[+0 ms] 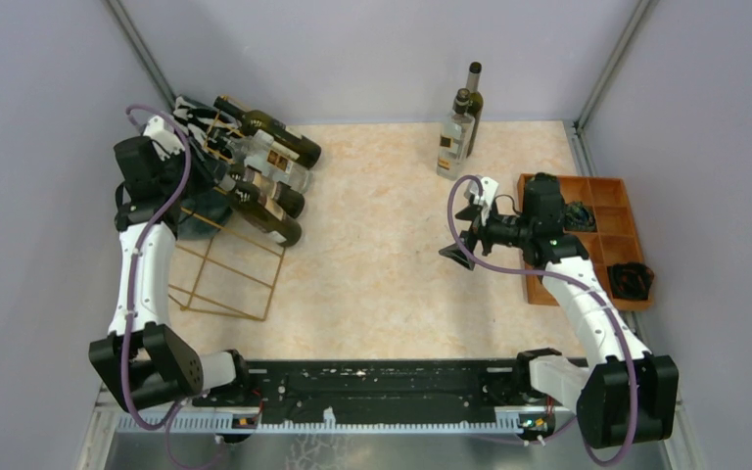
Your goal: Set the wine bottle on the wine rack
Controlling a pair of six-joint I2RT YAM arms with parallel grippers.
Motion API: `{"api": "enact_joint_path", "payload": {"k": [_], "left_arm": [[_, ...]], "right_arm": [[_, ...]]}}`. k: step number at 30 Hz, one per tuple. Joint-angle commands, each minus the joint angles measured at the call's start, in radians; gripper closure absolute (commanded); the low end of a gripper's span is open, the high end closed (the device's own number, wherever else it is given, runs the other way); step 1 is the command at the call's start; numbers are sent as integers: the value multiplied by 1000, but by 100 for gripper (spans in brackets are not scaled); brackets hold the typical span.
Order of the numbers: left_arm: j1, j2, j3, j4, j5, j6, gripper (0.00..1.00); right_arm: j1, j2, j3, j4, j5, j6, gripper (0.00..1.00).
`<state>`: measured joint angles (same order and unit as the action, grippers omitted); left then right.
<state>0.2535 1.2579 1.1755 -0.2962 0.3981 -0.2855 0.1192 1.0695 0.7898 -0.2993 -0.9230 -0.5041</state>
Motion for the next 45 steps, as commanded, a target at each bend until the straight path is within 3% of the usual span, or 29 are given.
{"api": "enact_joint_path", "payload": {"k": [1, 7, 18, 39, 42, 45], "left_arm": [[8, 6, 10, 52, 4, -6, 100], [7, 28, 11, 44, 0, 2, 99], [7, 44, -15, 26, -72, 8, 56], [7, 38, -59, 72, -320, 14, 14], [7, 39, -56, 66, -361, 9, 2], [6, 38, -52, 58, -388, 2, 1]], "right_arm": [[-3, 0, 2, 35, -29, -2, 2], [-3, 0, 2, 34, -30, -5, 2], [-3, -2, 2, 32, -32, -6, 2], [-3, -6, 3, 29, -35, -12, 2], [-3, -7, 3, 28, -37, -12, 2], [-3, -6, 3, 28, -38, -12, 2]]}}
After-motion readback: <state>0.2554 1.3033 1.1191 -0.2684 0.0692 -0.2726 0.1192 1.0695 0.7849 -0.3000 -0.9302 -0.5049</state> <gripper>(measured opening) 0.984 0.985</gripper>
